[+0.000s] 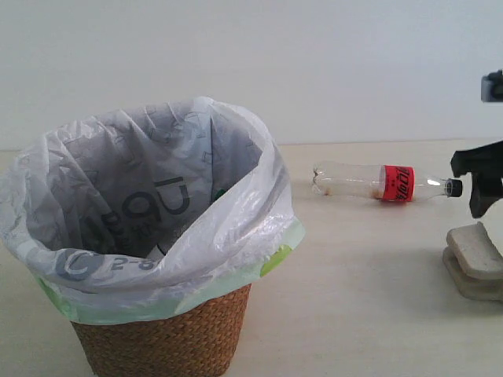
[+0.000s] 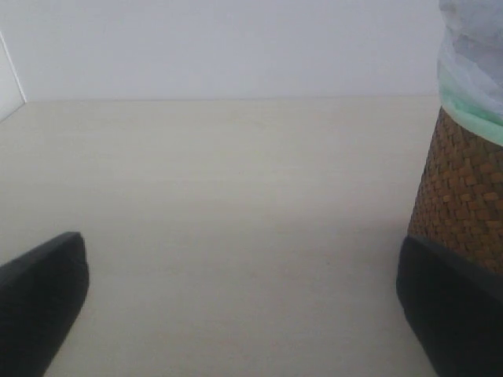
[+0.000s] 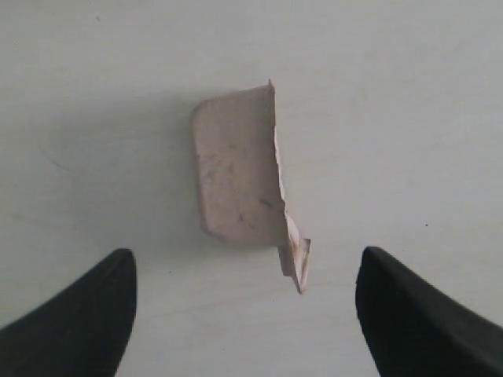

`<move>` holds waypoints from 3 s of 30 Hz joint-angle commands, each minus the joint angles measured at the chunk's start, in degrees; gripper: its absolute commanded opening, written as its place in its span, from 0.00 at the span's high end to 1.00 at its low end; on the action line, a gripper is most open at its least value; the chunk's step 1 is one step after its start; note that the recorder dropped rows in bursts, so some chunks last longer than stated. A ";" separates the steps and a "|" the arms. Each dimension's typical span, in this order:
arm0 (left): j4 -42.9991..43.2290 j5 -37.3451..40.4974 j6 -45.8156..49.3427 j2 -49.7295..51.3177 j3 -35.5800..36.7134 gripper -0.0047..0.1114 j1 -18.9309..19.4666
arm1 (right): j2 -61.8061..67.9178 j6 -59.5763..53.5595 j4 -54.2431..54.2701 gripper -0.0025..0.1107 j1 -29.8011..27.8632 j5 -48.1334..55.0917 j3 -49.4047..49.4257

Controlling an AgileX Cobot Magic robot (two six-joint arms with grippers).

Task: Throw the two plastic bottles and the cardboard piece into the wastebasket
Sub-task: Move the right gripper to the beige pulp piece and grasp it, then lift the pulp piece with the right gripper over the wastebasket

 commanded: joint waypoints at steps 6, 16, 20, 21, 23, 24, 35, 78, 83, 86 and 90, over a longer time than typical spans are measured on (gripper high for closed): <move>-0.12 -0.44 -0.50 -0.18 -0.21 0.03 -0.41 | 3.66 -0.20 0.03 0.37 -0.17 -7.97 4.46; -0.12 -0.44 -0.50 -0.18 -0.21 0.03 -0.41 | 8.44 0.15 0.03 0.37 -0.17 -12.82 5.68; -0.12 -0.44 -0.50 -0.18 -0.21 0.03 -0.41 | 10.25 0.15 0.03 0.37 -0.17 -15.20 5.68; -0.12 -0.44 -0.50 -0.18 -0.21 0.03 -0.41 | 10.48 0.15 0.03 0.38 -0.17 -15.62 5.68; -0.12 -0.44 -0.50 -0.18 -0.21 0.03 -0.41 | 11.12 0.15 -0.07 0.42 -0.17 -16.27 5.68; -0.12 -0.44 -0.50 -0.18 -0.21 0.03 -0.41 | 11.58 0.15 -0.21 0.46 -0.17 -16.42 5.68; -0.12 -0.44 -0.50 -0.18 -0.21 0.03 -0.41 | 12.33 0.15 -0.48 0.55 -0.17 -17.91 5.68; -0.12 -0.44 -0.50 -0.18 -0.21 0.03 -0.41 | -9.73 -9.90 15.23 0.98 -0.07 -20.58 5.47; -0.12 -0.44 -0.50 -0.18 -0.21 0.03 -0.41 | -12.05 -23.64 33.08 0.98 2.72 -15.06 1.98; -0.12 -0.44 -0.50 -0.18 -0.21 0.03 -0.41 | -12.47 -27.23 38.99 0.98 9.26 -13.20 -1.36; -0.12 -0.44 -0.50 -0.18 -0.21 0.03 -0.41 | -12.47 -30.57 46.06 0.98 19.75 -12.18 -7.26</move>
